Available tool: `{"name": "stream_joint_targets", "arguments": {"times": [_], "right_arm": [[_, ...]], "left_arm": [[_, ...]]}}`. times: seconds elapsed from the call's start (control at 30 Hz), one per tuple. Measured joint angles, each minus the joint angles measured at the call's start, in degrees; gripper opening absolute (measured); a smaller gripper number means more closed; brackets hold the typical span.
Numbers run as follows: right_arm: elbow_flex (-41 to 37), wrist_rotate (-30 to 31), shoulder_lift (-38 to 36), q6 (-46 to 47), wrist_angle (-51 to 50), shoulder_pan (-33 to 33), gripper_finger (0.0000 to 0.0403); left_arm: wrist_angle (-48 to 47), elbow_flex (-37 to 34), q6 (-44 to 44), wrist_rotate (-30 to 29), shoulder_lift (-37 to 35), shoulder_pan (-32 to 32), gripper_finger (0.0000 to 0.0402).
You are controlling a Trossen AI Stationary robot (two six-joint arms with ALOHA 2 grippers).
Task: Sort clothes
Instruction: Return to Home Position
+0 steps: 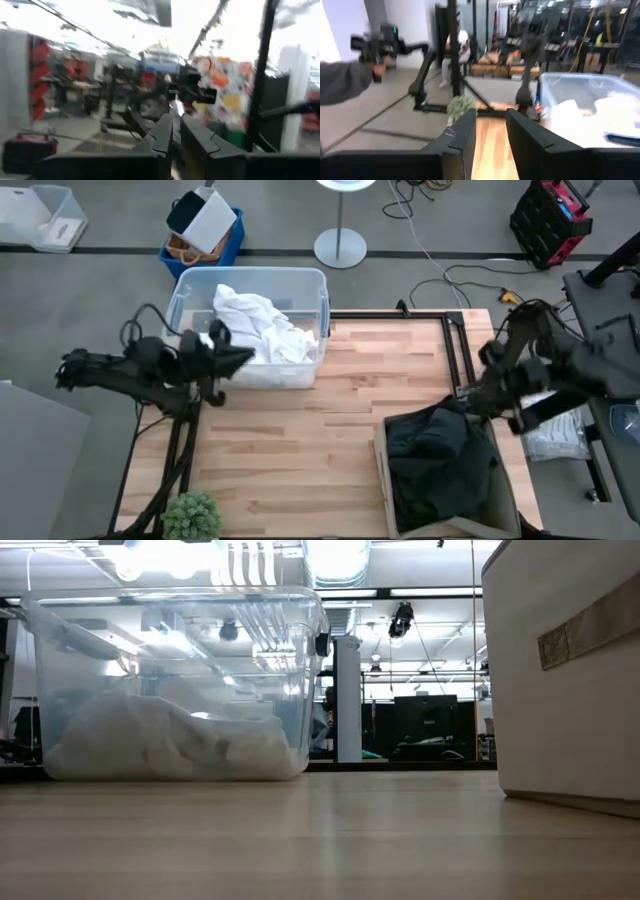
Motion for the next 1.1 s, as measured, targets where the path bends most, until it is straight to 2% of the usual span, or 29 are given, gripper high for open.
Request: {"name": "stream_joint_targets", "arguments": {"times": [0.07, 0.13, 0.23, 0.3, 0.43, 0.57, 0.67, 0.73, 0.8, 0.9, 1.0, 1.1], "right_arm": [[-2.8, 0.9, -3.2, -4.2, 2.3, 0.0, 0.0089], [-5.8, 1.4, -6.3, -12.0, 10.1, -0.4, 0.0076], [-9.9, 2.3, -10.3, -27.5, 22.8, -2.0, 0.0056], [-11.1, 1.9, -14.7, -33.5, 26.9, -2.8, 0.0042], [-13.7, -5.4, -25.7, -31.9, 25.3, -3.3, 0.0022], [-20.7, -0.7, -30.4, -34.1, 31.4, -2.8, 0.0011], [-25.3, -1.0, -29.0, -39.7, 42.8, -2.5, 0.0011], [-26.9, -1.6, -26.7, -39.4, 47.4, -2.6, 0.0012], [-26.8, -2.3, -21.3, -37.8, 51.4, -2.6, 0.0012], [-26.7, 0.4, -11.5, -39.3, 56.1, -3.9, 0.0012], [-23.2, -1.0, -3.3, -39.5, 58.3, -8.0, 0.0012], [-19.1, -7.1, 3.5, -34.1, 56.0, -15.6, 0.0012]], "left_arm": [[3.7, -5.7, 0.2, 0.3, -4.5, 2.4, 0.0018], [9.0, -11.6, 0.2, 1.6, -7.3, 4.8, 0.0018], [11.9, -18.8, -1.0, 6.9, -10.8, 10.0, 0.0018], [11.9, -22.9, -4.0, 10.6, -14.4, 15.1, 0.0018], [14.8, -30.9, -11.5, 22.1, -23.5, 26.1, 0.0018], [23.9, -39.0, -18.0, 30.3, -27.2, 32.9, 0.0018], [29.9, -42.9, -18.9, 29.6, -27.7, 34.3, 0.0018], [31.6, -44.3, -19.1, 29.0, -27.5, 34.4, 0.0018], [33.3, -45.2, -19.3, 28.4, -26.8, 34.4, 0.0018], [34.8, -45.2, -17.7, 28.3, -25.7, 34.4, 0.0018], [34.2, -44.1, -15.1, 28.7, -25.2, 34.4, 0.0018], [32.6, -42.9, -13.1, 28.7, -25.2, 34.4, 0.0018]]}}
